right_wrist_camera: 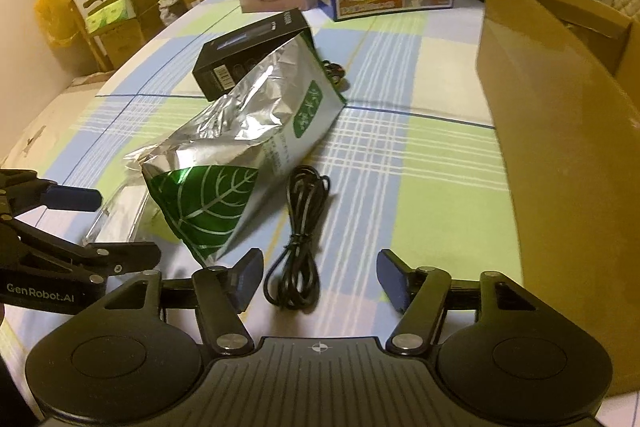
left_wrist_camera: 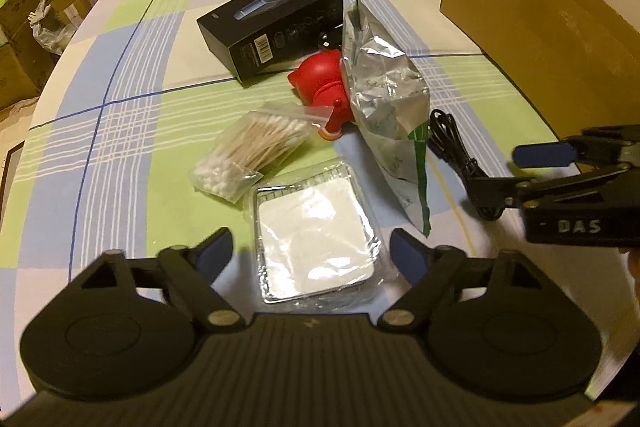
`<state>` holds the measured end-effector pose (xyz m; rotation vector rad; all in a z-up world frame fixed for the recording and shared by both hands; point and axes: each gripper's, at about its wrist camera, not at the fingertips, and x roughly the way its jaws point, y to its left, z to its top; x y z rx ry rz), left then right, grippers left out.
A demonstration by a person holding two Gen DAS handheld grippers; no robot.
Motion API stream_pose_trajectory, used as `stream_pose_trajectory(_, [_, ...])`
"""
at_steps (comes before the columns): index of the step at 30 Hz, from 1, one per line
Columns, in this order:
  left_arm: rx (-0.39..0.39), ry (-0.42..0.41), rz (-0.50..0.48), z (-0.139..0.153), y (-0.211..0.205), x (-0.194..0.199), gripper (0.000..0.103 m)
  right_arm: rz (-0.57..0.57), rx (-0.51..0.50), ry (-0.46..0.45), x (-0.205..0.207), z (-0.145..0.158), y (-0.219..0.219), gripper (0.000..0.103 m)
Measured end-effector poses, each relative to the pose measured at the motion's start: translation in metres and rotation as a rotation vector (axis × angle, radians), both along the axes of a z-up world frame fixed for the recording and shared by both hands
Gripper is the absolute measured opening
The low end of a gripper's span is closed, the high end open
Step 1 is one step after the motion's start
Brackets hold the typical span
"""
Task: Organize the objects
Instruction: 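Close the left tool on the clear container while the right tool grasps the black cable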
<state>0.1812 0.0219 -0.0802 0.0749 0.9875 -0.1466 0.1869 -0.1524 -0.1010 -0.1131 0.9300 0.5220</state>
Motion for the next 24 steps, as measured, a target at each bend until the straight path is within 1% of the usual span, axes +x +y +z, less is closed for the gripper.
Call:
stream_pose_trajectory(1, [0.003,0.000,-0.001,-0.001,0.000,0.000,0.072,0.005,-0.002,-0.001,0.001,-0.001,0.002,0.057])
stream_pose_trajectory(3, [0.005,0.000,0.001,-0.002,0.000,0.001,0.072,0.014,-0.007,-0.003,0.004,-0.004,0.007,0.052])
stream_pose_trajectory(4, [0.000,0.002,0.003,-0.003,0.001,0.001,0.069,0.016,-0.010,-0.004,0.005,-0.005,0.009,0.050])
stream_pose_trajectory(6, [-0.005,0.004,0.010,-0.004,0.002,0.001,0.064,0.024,-0.018,-0.004,0.008,-0.007,0.013,0.043])
stream_pose_trajectory(7, [-0.001,0.003,0.013,-0.004,0.002,0.000,0.061,0.027,-0.024,-0.004,0.009,-0.009,0.014,0.041])
stream_pose_trajectory(9, [-0.003,-0.001,0.018,-0.004,0.003,-0.001,0.060,0.030,-0.025,-0.008,0.009,-0.010,0.016,0.036])
stream_pose_trajectory(11, [-0.006,-0.003,0.023,-0.004,0.004,-0.002,0.058,0.032,-0.032,-0.017,0.010,-0.011,0.018,0.033])
stream_pose_trajectory(13, [-0.001,-0.005,0.024,-0.003,0.003,-0.003,0.057,0.035,-0.035,-0.024,0.009,-0.011,0.019,0.027])
stream_pose_trajectory(15, [0.007,-0.009,0.022,-0.004,0.002,-0.004,0.057,0.044,-0.051,-0.036,0.008,-0.012,0.021,0.015])
stream_pose_trajectory(19, [0.008,-0.007,0.026,-0.002,0.001,-0.005,0.056,0.056,-0.086,-0.059,0.004,-0.012,0.023,0.013])
stream_pose_trajectory(21, [0.008,-0.008,0.032,0.000,0.001,-0.007,0.056,0.046,-0.083,-0.058,0.003,-0.012,0.021,0.011])
stream_pose_trajectory(24, [0.000,-0.011,0.037,0.004,0.001,-0.012,0.056,0.022,-0.077,-0.049,0.002,-0.010,0.016,0.011])
